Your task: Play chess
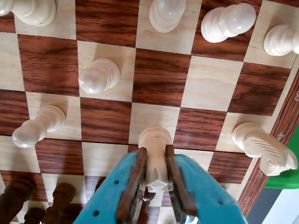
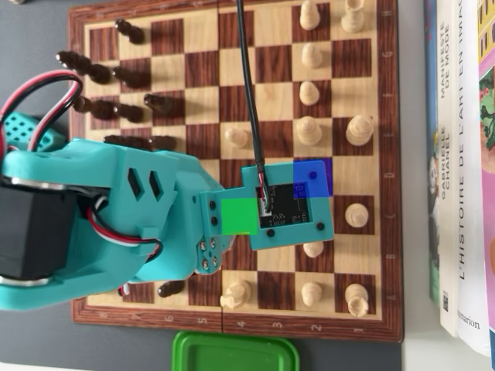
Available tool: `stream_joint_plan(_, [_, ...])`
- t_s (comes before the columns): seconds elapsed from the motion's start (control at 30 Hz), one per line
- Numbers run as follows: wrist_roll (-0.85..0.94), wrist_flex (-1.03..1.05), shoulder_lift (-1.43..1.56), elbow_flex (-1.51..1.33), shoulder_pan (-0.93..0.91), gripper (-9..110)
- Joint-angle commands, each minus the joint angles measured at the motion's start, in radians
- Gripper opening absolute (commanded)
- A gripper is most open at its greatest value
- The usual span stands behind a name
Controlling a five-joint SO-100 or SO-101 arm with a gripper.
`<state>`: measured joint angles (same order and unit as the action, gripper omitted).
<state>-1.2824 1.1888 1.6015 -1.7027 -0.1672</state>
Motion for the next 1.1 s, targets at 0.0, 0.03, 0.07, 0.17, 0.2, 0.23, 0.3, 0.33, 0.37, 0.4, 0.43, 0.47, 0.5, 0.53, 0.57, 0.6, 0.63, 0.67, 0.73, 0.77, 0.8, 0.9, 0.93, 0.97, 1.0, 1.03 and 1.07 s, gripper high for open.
stream_joint_plan(0.0, [0.005,-0.029,0.043,-0.006,-0.009,4])
stream_joint_plan(0.03, [0.005,-0.029,0.043,-0.008,-0.009,4])
stream_joint_plan(0.07, [0.005,-0.029,0.041,-0.008,-0.009,4])
stream_joint_plan(0.17, [0.005,-0.028,0.040,-0.011,-0.009,4])
stream_joint_plan(0.2, [0.005,-0.029,0.040,-0.017,-0.009,4])
stream_joint_plan(0.23, [0.005,-0.031,0.040,-0.023,-0.009,4])
stream_joint_plan(0.3, [0.005,-0.031,0.038,-0.032,-0.009,4])
stream_joint_plan(0.33, [0.005,-0.031,0.034,-0.035,-0.009,4])
stream_joint_plan(0.37, [0.005,-0.031,0.025,-0.035,-0.009,4])
stream_joint_plan(0.4, [0.005,-0.031,0.012,-0.035,-0.009,4])
stream_joint_plan(0.43, [0.005,-0.031,0.003,-0.032,-0.011,4])
stream_joint_plan(0.47, [0.005,-0.031,-0.005,-0.029,-0.014,4])
stream_joint_plan(0.5, [0.005,-0.031,-0.009,-0.028,-0.014,4])
stream_joint_plan(0.53, [0.005,-0.031,-0.014,-0.028,-0.014,4])
stream_joint_plan(0.57, [0.005,-0.032,-0.018,-0.028,-0.014,4])
stream_joint_plan(0.6, [0.005,-0.032,-0.018,-0.028,-0.014,4])
stream_joint_plan(0.63, [0.005,-0.032,-0.020,-0.028,-0.014,4])
stream_joint_plan(0.67, [0.005,-0.035,-0.020,-0.028,-0.014,4])
stream_joint_plan(0.73, [0.005,-0.058,-0.020,-0.028,-0.014,4])
stream_joint_plan(0.77, [0.005,-0.069,-0.020,-0.028,-0.011,4])
stream_joint_plan(0.8, [0.005,-0.072,-0.020,-0.028,-0.011,4])
stream_joint_plan(0.9, [0.005,-0.071,-0.020,-0.029,-0.012,4])
stream_joint_plan(0.93, [0.005,-0.071,-0.020,-0.031,-0.012,4])
stream_joint_plan(0.97, [0.005,-0.071,-0.020,-0.034,-0.012,4])
stream_joint_plan(1.0, [0.005,-0.071,-0.021,-0.038,-0.012,4])
stream_joint_plan(1.03, [0.005,-0.071,-0.021,-0.040,-0.012,4])
stream_joint_plan(1.07, [0.005,-0.071,-0.028,-0.040,-0.012,4])
